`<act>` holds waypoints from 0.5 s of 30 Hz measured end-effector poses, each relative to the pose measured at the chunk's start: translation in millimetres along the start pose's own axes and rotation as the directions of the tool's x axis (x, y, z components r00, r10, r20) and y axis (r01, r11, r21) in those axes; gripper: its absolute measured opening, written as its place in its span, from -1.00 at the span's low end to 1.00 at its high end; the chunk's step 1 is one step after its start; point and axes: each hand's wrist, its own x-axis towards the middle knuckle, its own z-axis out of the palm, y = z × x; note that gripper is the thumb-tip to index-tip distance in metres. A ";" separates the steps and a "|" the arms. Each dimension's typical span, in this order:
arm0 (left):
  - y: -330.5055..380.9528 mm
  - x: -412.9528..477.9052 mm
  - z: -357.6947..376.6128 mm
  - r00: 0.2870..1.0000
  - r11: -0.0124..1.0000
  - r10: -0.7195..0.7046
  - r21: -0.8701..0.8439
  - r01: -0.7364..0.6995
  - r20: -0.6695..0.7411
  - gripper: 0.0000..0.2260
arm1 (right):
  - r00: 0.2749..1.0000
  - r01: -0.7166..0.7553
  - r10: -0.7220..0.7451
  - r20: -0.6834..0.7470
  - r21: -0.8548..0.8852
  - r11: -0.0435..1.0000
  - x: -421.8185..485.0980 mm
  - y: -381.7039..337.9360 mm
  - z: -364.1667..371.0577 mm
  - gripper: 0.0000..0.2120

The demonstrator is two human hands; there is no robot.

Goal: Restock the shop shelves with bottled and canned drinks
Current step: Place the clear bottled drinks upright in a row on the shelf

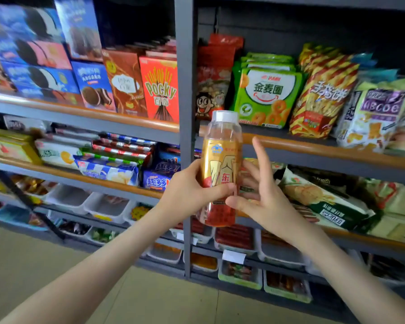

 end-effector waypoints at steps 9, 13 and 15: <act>145.2 61.9 -35.3 0.914 0.908 0.405 0.122 -0.402 -0.005 -0.42 | 0.966 0.216 -0.209 -0.151 0.036 0.976 39.5 -98.5 -109.7 -0.13; 205.2 86.2 -43.0 0.825 0.818 0.564 0.151 -0.555 -0.020 -0.30 | 0.891 0.272 -0.325 -0.318 -0.201 0.941 58.7 -139.1 -155.2 -0.14; 228.9 97.5 -52.6 0.766 0.764 0.643 0.072 -0.641 0.000 -0.32 | 0.803 0.375 -0.468 -0.368 -0.298 0.878 66.9 -153.2 -176.8 -0.19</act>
